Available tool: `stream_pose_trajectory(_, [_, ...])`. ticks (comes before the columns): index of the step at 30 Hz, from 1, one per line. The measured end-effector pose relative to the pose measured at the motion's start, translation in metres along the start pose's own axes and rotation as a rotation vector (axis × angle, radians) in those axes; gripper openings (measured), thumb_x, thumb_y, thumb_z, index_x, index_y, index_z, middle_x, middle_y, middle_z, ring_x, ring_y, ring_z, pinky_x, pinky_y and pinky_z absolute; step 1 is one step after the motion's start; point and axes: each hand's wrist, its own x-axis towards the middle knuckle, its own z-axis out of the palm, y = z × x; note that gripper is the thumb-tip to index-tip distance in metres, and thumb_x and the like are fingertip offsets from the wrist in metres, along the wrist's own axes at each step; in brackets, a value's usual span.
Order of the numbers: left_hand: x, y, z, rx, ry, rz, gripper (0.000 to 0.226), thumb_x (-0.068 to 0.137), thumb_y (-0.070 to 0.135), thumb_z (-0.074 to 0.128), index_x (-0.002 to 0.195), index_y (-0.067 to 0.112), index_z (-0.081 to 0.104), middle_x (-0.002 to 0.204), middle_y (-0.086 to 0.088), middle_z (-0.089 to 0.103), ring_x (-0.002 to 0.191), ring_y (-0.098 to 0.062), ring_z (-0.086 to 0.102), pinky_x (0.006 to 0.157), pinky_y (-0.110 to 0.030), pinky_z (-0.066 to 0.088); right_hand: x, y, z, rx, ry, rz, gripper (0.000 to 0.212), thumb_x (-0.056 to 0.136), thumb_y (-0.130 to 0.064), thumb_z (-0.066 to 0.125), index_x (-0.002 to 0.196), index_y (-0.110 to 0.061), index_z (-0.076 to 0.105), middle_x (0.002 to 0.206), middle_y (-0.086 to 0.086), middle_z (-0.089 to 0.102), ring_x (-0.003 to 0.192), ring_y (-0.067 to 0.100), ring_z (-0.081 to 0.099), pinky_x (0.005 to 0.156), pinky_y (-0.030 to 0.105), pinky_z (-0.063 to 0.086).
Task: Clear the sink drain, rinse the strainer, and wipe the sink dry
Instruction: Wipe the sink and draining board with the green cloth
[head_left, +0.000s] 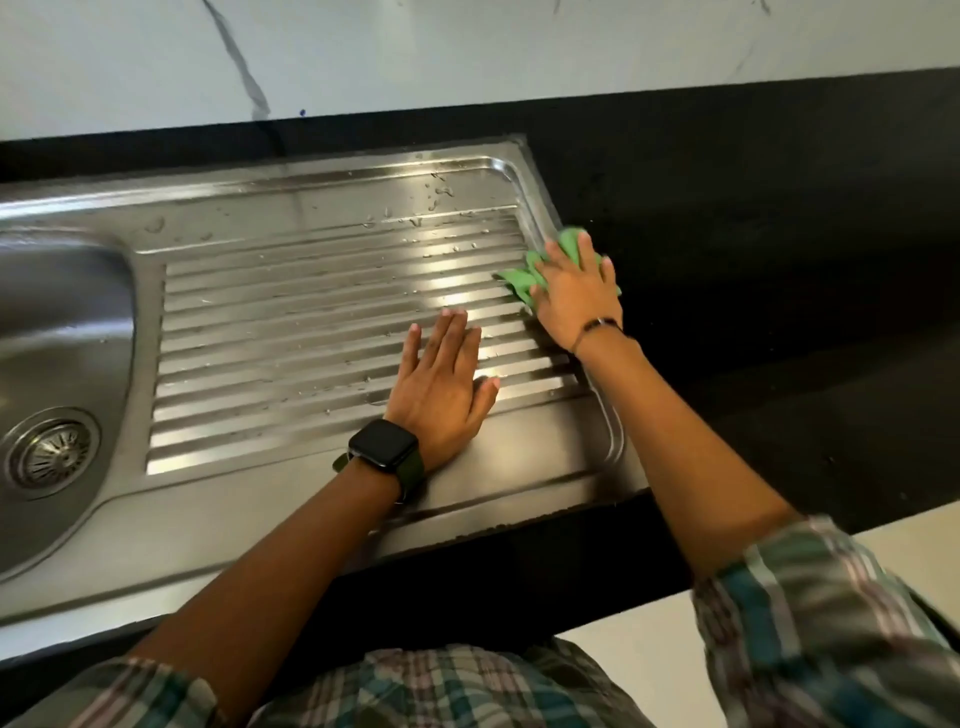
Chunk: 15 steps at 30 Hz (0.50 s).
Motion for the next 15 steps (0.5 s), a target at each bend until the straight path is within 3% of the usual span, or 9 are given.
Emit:
stream_pose_trajectory(4, [0.010, -0.005, -0.002, -0.026, 0.007, -0.021, 0.063, 0.095, 0.044, 0.025, 0.147, 0.010, 0.012, 0.157, -0.009, 0.005, 0.146, -0.021, -0.003, 0.115, -0.040, -0.010, -0.098, 0.015, 0.014, 0.047, 0.060, -0.002, 0.045, 0.095, -0.027, 0.039, 0.140, -0.021, 0.036, 0.155, -0.002, 0.021, 0.145, 0.026, -0.004, 0.116, 0.047, -0.001])
stream_pose_trajectory(7, [0.023, -0.007, -0.001, -0.036, -0.001, -0.046, 0.062, 0.096, 0.043, 0.024, 0.147, 0.010, 0.011, 0.157, -0.009, 0.005, 0.146, -0.021, -0.003, 0.114, -0.038, -0.011, -0.134, 0.020, 0.022, -0.007, 0.004, 0.033, 0.049, 0.096, -0.031, 0.037, 0.143, -0.021, 0.029, 0.157, -0.003, 0.013, 0.143, 0.020, -0.013, 0.115, 0.043, -0.006])
stream_pose_trajectory(15, [0.028, -0.008, 0.012, -0.009, 0.015, -0.073, 0.064, 0.094, 0.045, 0.015, 0.147, 0.010, 0.010, 0.157, -0.010, 0.007, 0.145, -0.021, 0.000, 0.114, -0.035, -0.010, -0.043, 0.016, 0.016, -0.106, -0.013, -0.074, 0.052, 0.098, -0.035, 0.028, 0.146, -0.017, 0.019, 0.158, 0.002, 0.011, 0.145, 0.026, -0.007, 0.116, 0.044, -0.006])
